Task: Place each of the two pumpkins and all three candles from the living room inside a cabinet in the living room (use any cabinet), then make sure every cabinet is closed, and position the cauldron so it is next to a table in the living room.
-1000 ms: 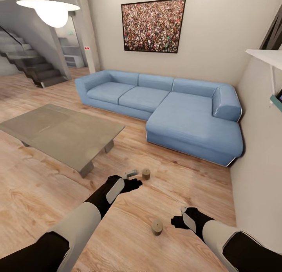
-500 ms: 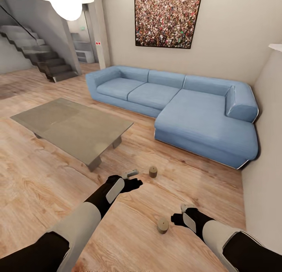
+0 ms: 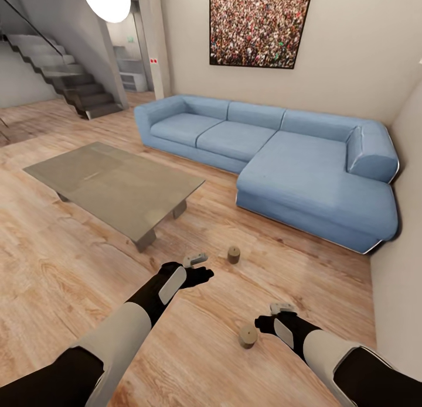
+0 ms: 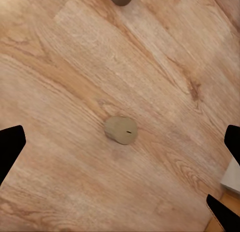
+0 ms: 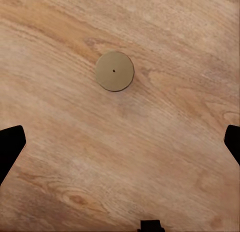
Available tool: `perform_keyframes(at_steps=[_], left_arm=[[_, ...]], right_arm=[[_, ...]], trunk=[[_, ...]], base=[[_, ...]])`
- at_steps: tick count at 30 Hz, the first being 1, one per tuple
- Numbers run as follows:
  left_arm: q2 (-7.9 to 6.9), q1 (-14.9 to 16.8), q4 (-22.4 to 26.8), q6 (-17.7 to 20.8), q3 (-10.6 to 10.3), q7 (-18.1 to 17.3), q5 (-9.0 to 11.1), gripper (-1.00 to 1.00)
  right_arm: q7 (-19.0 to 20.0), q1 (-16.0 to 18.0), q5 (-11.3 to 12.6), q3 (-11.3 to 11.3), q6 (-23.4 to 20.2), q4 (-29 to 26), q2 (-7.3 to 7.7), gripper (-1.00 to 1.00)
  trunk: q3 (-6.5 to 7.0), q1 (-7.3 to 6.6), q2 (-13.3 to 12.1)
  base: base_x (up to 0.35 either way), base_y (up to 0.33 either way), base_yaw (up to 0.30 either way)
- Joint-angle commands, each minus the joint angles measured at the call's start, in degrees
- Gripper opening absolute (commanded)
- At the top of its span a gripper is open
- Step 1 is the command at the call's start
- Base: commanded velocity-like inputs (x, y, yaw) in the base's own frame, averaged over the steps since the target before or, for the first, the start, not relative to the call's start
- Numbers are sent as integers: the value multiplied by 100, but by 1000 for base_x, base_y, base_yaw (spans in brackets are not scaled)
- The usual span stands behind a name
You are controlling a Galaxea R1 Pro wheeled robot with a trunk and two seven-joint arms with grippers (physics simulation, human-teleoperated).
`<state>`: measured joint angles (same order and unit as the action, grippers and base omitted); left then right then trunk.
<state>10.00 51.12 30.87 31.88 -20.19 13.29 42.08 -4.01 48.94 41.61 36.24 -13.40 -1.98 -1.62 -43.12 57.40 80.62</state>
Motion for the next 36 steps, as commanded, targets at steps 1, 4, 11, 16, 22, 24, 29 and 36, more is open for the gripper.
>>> perform_keyframes(at_steps=[1, 4, 11, 16, 22, 24, 29, 36], left_arm=[[0, 3, 7, 11, -12, 51, 56, 100], [0, 3, 7, 11, -10, 56, 56, 100], [0, 3, 7, 11, -9, 53, 63, 100], [0, 3, 7, 11, -10, 55, 63, 100], [0, 3, 7, 11, -11, 59, 63, 100], [0, 3, 7, 11, -11, 59, 63, 100], [0, 3, 7, 11, -12, 60, 63, 100], [0, 3, -1, 11, -17, 36, 63, 100]], right_arm=[[-32, 1, 53, 48, -27, -13, 2, 100], [-31, 1, 56, 45, -18, -13, 3, 100], [-30, 1, 58, 41, -13, -13, 4, 100], [-30, 1, 62, 41, -13, -13, 4, 100], [-38, 1, 56, 41, -5, -13, 4, 100], [-38, 1, 57, 41, -5, -13, 4, 100], [-38, 1, 56, 41, -4, -13, 5, 100], [-38, 1, 56, 41, -4, -6, 12, 100]], trunk=[[-15, 22, 44], [-43, 88, 164], [-143, 242, 445], [-231, 352, 646], [-338, 484, 886], [-374, 528, 967], [-464, 637, 1167], [-590, 791, 1448]], base=[[0, 0, 1], [0, 0, 0], [0, 0, 0], [0, 0, 0], [0, 0, 0], [0, 0, 0], [0, 0, 0], [0, 0, 0]])
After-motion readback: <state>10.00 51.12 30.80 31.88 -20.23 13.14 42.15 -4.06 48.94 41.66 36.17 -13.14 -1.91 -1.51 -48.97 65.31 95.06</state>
